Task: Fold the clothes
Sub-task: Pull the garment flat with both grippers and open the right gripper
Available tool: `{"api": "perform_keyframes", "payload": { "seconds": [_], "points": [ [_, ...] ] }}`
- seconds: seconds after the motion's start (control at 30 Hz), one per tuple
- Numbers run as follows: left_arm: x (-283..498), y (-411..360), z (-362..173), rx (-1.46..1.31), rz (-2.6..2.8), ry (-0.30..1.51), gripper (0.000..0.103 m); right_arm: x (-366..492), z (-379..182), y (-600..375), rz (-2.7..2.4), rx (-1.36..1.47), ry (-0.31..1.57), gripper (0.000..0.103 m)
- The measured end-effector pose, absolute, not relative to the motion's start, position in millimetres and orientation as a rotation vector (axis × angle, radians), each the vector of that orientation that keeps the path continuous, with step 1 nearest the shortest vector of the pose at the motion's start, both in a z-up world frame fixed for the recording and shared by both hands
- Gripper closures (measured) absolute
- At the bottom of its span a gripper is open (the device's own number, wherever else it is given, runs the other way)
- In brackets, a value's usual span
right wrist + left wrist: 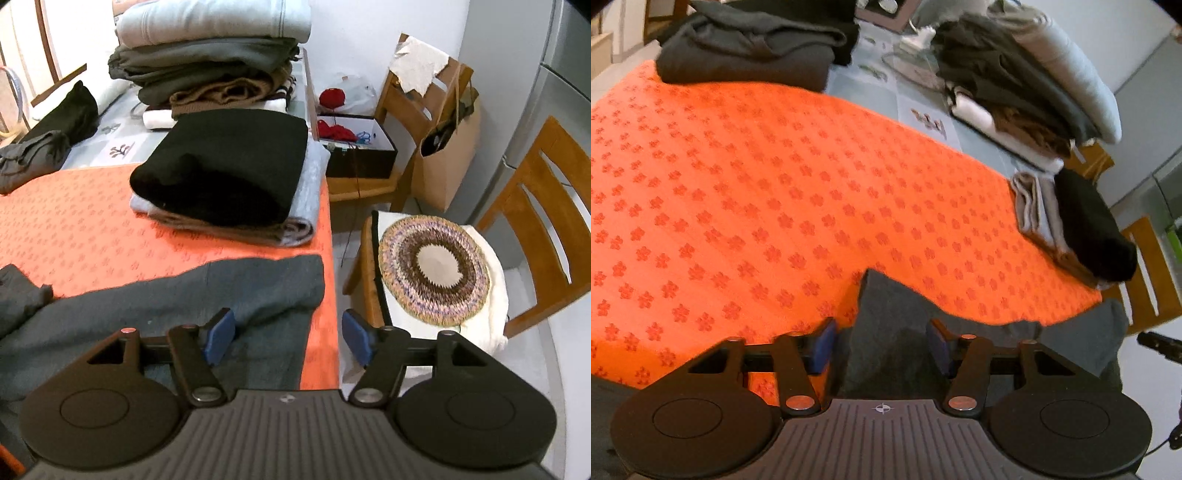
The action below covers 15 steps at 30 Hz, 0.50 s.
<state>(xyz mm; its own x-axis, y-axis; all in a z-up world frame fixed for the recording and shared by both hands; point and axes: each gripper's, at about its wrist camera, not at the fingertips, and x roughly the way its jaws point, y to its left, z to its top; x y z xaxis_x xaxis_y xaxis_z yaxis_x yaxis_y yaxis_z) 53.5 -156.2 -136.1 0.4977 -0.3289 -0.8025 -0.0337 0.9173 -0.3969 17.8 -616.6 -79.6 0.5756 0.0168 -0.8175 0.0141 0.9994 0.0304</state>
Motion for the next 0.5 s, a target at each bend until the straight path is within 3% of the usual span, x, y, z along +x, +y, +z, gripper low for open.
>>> {"api": "perform_keyframes", "payload": {
  "seconds": [0.03, 0.1, 0.5],
  "points": [
    [53, -158, -136, -0.375, -0.189, 1.039, 0.088, 15, -80, -617, -0.004, 0.039, 0.960, 0.032],
    [51, -161, -135, -0.350, -0.198, 1.035, 0.092, 10, -80, -613, -0.013, 0.048, 0.970, 0.032],
    [47, -101, -79, -0.315, -0.131, 0.847, 0.094, -10, -85, -542, 0.024, 0.058, 1.016, 0.032]
  ]
}}
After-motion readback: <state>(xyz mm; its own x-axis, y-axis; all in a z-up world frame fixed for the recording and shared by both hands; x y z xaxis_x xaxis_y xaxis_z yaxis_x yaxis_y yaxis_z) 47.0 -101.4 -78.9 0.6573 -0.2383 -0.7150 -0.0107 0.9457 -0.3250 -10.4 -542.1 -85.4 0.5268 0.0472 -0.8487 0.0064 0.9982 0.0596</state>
